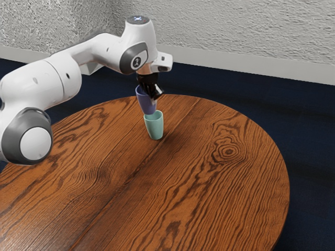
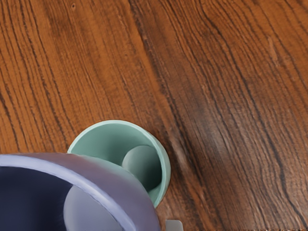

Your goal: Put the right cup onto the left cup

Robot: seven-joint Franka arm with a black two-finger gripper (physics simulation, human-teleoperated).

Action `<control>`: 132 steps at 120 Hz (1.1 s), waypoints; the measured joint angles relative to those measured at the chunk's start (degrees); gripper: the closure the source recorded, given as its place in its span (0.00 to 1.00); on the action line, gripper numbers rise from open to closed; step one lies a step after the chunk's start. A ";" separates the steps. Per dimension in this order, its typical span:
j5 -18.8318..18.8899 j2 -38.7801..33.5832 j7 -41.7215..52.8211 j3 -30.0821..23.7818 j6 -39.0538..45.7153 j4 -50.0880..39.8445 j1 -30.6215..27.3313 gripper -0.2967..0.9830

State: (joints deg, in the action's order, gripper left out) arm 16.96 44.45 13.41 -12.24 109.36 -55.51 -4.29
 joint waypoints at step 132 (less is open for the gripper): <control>-0.02 5.24 5.37 -2.06 0.56 4.50 -0.90 0.84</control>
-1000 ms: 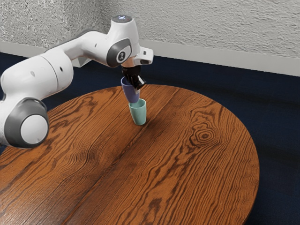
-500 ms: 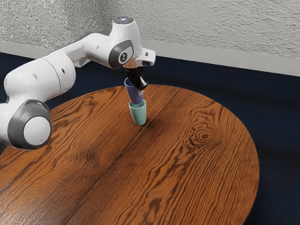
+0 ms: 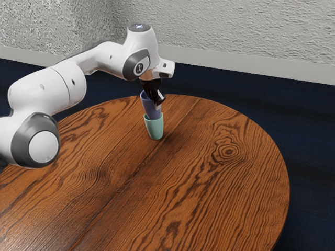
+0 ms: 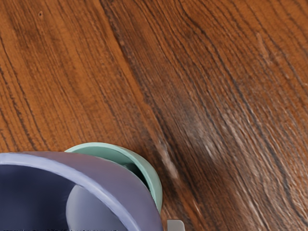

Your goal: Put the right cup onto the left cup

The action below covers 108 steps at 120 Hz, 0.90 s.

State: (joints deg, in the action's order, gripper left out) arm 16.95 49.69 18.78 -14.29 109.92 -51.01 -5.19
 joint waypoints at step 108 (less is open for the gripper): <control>-0.10 0.60 0.86 0.56 0.85 -0.78 -0.18 0.83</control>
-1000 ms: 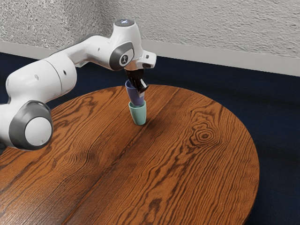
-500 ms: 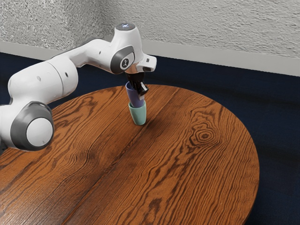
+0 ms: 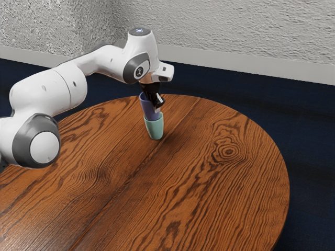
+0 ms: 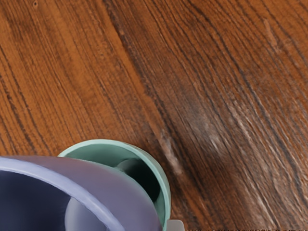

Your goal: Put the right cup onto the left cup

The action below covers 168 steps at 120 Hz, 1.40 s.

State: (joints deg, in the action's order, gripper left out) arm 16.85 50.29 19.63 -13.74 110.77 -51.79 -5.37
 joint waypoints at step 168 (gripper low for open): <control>-0.01 -0.42 1.12 -0.46 -1.32 0.60 -0.16 0.37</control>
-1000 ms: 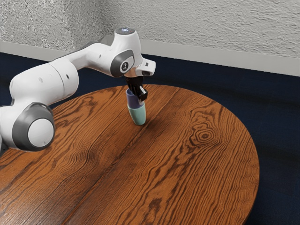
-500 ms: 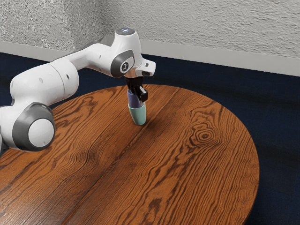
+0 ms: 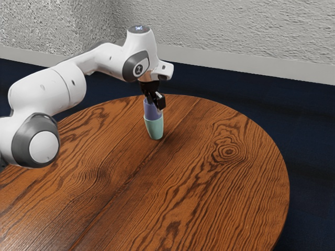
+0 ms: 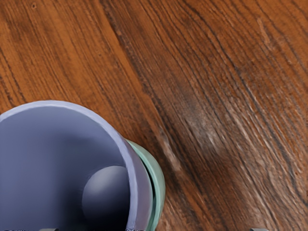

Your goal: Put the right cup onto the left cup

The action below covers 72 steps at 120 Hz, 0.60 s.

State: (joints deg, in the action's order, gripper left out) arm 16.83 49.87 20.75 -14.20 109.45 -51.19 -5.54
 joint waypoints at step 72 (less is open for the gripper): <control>-6.02 -36.98 -2.92 1.97 -7.43 -27.85 0.27 0.24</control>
State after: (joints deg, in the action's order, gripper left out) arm 10.82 12.90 17.84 -12.22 102.02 -79.04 -5.27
